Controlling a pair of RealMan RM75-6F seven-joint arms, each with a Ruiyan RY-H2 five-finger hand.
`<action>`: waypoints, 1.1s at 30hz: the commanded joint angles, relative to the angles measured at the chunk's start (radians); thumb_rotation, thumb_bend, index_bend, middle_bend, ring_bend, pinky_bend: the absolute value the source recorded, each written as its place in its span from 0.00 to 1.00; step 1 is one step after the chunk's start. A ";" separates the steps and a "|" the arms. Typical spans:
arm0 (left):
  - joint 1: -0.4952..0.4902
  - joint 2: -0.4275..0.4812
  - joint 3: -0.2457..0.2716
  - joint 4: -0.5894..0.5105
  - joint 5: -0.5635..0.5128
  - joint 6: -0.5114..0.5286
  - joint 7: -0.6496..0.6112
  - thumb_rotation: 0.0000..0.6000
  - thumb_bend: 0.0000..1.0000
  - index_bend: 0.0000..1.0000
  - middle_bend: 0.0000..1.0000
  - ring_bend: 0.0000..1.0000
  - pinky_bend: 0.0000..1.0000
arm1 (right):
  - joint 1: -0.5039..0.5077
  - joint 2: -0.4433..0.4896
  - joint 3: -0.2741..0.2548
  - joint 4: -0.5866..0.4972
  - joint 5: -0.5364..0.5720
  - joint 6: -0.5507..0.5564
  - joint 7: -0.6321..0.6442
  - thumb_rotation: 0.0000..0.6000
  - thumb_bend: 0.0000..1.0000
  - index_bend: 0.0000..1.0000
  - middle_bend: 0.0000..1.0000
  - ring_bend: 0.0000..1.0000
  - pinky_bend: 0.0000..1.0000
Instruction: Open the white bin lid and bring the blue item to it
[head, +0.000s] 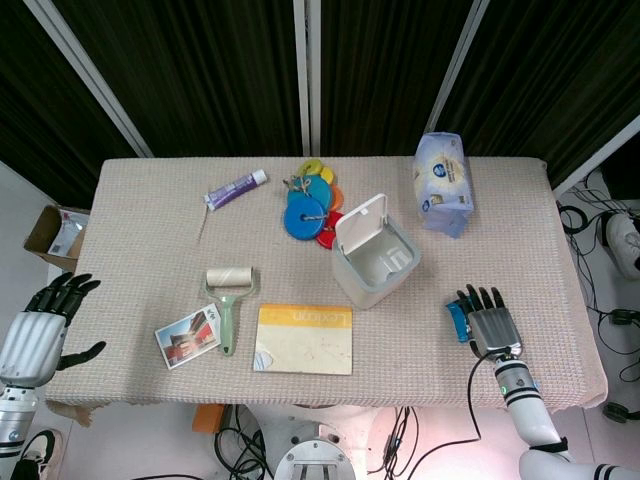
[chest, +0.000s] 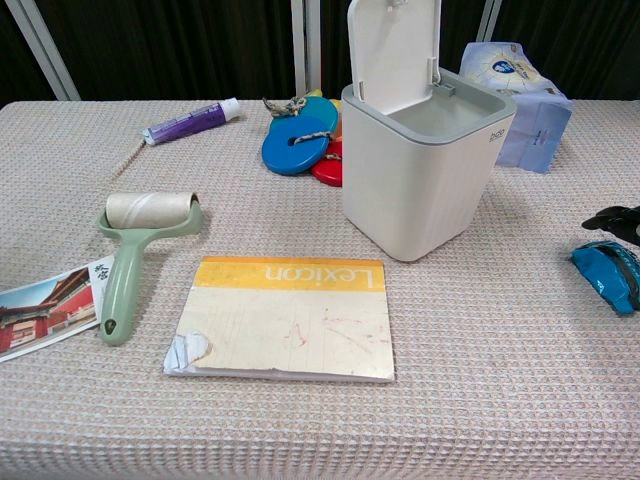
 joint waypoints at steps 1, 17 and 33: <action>-0.003 -0.001 -0.001 0.003 -0.005 -0.007 -0.002 1.00 0.03 0.18 0.14 0.09 0.23 | 0.003 -0.021 0.001 0.035 -0.036 0.003 0.040 1.00 0.21 0.00 0.07 0.00 0.14; -0.009 -0.008 -0.003 0.007 -0.010 -0.016 0.004 1.00 0.03 0.18 0.14 0.09 0.23 | -0.013 -0.045 -0.002 0.113 -0.148 0.034 0.188 1.00 0.30 0.43 0.39 0.35 0.57; -0.008 -0.005 -0.001 0.007 -0.007 -0.013 -0.005 1.00 0.03 0.18 0.14 0.09 0.23 | -0.044 0.032 0.049 0.007 -0.308 0.205 0.255 1.00 0.38 0.67 0.54 0.52 0.73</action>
